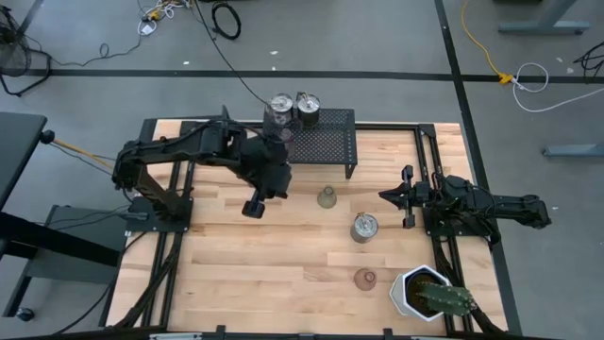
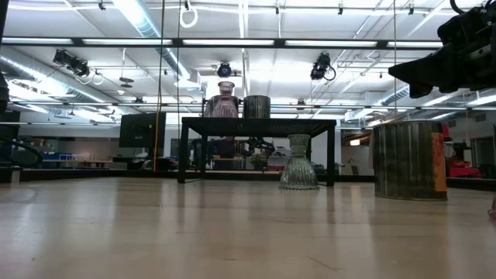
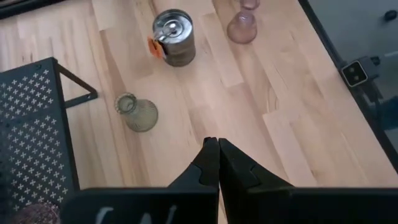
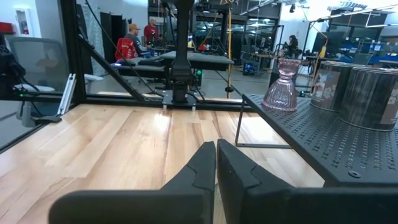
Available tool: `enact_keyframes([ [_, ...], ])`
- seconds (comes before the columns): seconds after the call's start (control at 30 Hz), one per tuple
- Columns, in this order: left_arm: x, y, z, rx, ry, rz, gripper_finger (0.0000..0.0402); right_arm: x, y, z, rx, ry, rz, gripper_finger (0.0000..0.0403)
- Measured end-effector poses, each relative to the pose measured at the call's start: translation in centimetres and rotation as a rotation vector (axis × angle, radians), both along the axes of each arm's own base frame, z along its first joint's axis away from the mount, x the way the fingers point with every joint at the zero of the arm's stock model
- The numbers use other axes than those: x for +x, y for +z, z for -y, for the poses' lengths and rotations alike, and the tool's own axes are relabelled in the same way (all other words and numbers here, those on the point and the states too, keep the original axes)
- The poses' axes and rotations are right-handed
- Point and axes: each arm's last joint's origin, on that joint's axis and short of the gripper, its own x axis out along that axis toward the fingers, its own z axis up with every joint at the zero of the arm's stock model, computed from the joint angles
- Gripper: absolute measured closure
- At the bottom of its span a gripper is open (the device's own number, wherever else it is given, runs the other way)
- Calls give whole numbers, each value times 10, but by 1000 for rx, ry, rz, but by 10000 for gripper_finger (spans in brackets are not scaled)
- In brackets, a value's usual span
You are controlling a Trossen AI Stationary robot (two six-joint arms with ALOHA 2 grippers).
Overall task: Pick & Place candle stick holders
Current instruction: Put the silver scented candle on the shelf
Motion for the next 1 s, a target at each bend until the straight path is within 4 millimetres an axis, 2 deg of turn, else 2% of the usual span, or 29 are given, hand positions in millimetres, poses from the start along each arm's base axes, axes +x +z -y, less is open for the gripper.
enact_keyframes([
  [0.6,3,2,19,6,-74,51,402,0,0,0,0,0,0,382],
  [0.9,7,5,19,-19,-43,96,402,0,0,0,0,0,0,382],
  [1.0,13,-7,20,-40,-20,122,402,0,0,0,0,0,0,382],
])
